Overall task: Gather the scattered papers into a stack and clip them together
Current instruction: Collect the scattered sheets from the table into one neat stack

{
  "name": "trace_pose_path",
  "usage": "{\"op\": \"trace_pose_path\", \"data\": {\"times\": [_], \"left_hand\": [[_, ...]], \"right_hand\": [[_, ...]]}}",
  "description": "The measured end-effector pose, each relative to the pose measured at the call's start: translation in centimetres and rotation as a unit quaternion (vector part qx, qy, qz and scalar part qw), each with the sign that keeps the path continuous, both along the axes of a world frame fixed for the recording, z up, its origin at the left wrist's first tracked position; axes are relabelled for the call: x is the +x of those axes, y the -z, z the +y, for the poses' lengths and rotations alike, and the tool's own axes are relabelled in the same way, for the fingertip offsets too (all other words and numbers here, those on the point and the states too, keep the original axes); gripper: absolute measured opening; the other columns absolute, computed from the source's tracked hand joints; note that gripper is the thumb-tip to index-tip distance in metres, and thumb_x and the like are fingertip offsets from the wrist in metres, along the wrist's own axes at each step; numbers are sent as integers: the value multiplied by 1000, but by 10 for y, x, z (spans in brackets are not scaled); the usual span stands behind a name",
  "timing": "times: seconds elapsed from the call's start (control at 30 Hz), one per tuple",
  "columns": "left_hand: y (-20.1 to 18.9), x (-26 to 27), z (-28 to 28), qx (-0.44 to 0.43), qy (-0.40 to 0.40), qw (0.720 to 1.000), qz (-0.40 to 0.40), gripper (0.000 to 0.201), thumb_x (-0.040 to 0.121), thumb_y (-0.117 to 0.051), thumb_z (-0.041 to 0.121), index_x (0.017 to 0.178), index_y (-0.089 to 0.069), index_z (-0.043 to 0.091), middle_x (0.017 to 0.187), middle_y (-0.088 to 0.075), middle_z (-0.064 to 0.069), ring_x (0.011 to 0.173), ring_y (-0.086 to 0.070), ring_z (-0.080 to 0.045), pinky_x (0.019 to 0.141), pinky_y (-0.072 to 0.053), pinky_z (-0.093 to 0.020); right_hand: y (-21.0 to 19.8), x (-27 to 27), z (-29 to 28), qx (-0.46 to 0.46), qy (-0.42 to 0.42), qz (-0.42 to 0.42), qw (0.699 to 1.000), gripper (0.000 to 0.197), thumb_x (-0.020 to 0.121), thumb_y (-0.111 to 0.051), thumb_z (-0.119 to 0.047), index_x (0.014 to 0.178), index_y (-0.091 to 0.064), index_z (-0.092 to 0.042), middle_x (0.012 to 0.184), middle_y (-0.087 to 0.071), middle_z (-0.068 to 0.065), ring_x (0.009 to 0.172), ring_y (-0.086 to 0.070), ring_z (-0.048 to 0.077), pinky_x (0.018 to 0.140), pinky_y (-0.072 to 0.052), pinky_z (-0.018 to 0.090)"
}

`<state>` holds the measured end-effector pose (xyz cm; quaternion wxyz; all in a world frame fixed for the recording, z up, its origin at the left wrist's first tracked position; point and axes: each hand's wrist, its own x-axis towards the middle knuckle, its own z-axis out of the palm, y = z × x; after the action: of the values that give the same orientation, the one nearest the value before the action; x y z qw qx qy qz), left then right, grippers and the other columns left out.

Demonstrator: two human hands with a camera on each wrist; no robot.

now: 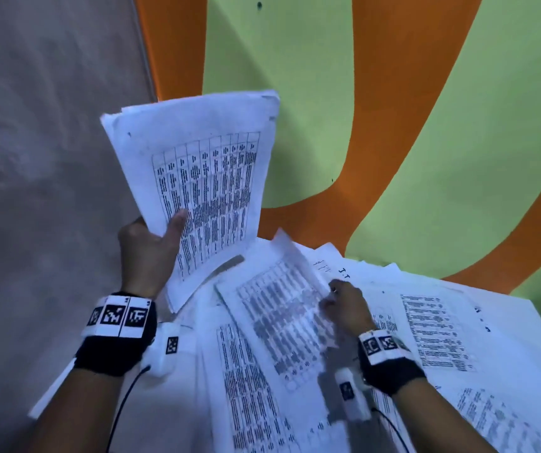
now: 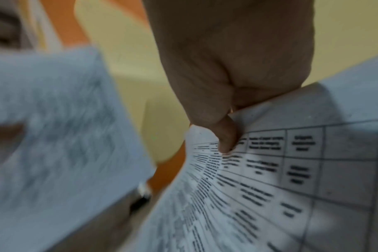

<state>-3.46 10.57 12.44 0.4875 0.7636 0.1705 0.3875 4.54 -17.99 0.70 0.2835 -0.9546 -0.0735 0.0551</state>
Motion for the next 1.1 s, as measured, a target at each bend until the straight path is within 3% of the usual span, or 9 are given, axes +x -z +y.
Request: {"op": "trace_pose_path", "data": {"times": [0.1, 0.17, 0.27, 0.4, 0.5, 0.63, 0.87, 0.97, 1.1], "left_hand": [[-15, -9, 4, 0, -33, 999, -14, 50, 84, -68, 34, 55, -28, 23, 36, -46, 8, 36, -41, 7, 38, -24, -18], [-20, -12, 9, -6, -44, 999, -26, 41, 85, -67, 31, 62, -35, 24, 41, -50, 33, 45, -45, 20, 44, -32, -15], [-20, -12, 23, 12, -51, 998, -45, 26, 84, -69, 34, 73, -51, 19, 70, -60, 19, 54, -50, 16, 54, -38, -12], [-17, -6, 38, -1, -51, 997, -58, 25, 82, -70, 38, 66, -53, 29, 66, -60, 21, 54, -49, 20, 62, -43, -16], [-14, -5, 42, 13, -41, 997, -67, 16, 83, -69, 35, 89, -64, 21, 88, -65, 4, 64, -54, 21, 70, -46, -17], [-5, -8, 45, -6, -21, 997, -68, 18, 82, -70, 35, 91, -67, 20, 91, -69, 1, 83, -65, -8, 82, -54, -33], [3, -4, 42, 1, -8, 999, -45, 31, 83, -68, 41, 70, -60, 13, 73, -65, -4, 62, -57, -1, 66, -49, -29], [2, -2, 36, 5, 4, 999, -47, 31, 83, -68, 41, 66, -59, 16, 68, -63, -4, 66, -58, -12, 64, -50, -31], [-2, -3, 34, 8, 10, 999, -52, 19, 83, -68, 41, 78, -65, 23, 73, -66, 4, 75, -65, -19, 73, -56, -42]], "right_hand": [[-23, 8, -45, 109, 82, 9, 991, 15, 79, -66, 2, 69, -59, -6, 52, -51, 0, 39, -52, 3, 39, -35, 12], [-25, 9, -68, 131, 110, 17, 985, 9, 80, -71, -4, 83, -67, 3, 59, -61, 9, 47, -53, 13, 45, -41, 19], [-30, 1, -75, 116, 51, 48, 991, 12, 81, -71, -7, 71, -64, -6, 56, -57, 6, 51, -47, 17, 48, -38, 23], [-33, -8, -36, -22, -29, 91, 995, 37, 80, -71, -16, 52, -47, -17, 54, -51, 1, 55, -50, 15, 50, -32, 25], [-6, -28, -3, -74, 15, 125, 989, 26, 84, -66, -32, 75, -55, -10, 96, -67, 17, 93, -64, 30, 67, -42, 26], [31, -64, 28, -136, 24, 143, 980, 49, 87, -57, -43, 115, -49, -4, 125, -48, 22, 111, -56, 38, 93, -49, 39], [49, -86, 45, -77, 39, 69, 994, 35, 88, -57, -15, 115, -37, -4, 99, -64, 14, 77, -67, 29, 64, -57, 39], [39, -85, 33, 28, 69, 72, 995, 45, 81, -62, -3, 119, -38, -2, 83, -60, 6, 58, -57, 14, 42, -42, 20], [14, -71, -15, 68, 117, 24, 990, 5, 72, -68, -1, 77, -66, 0, 71, -70, 13, 65, -65, 24, 48, -39, 28]]}}
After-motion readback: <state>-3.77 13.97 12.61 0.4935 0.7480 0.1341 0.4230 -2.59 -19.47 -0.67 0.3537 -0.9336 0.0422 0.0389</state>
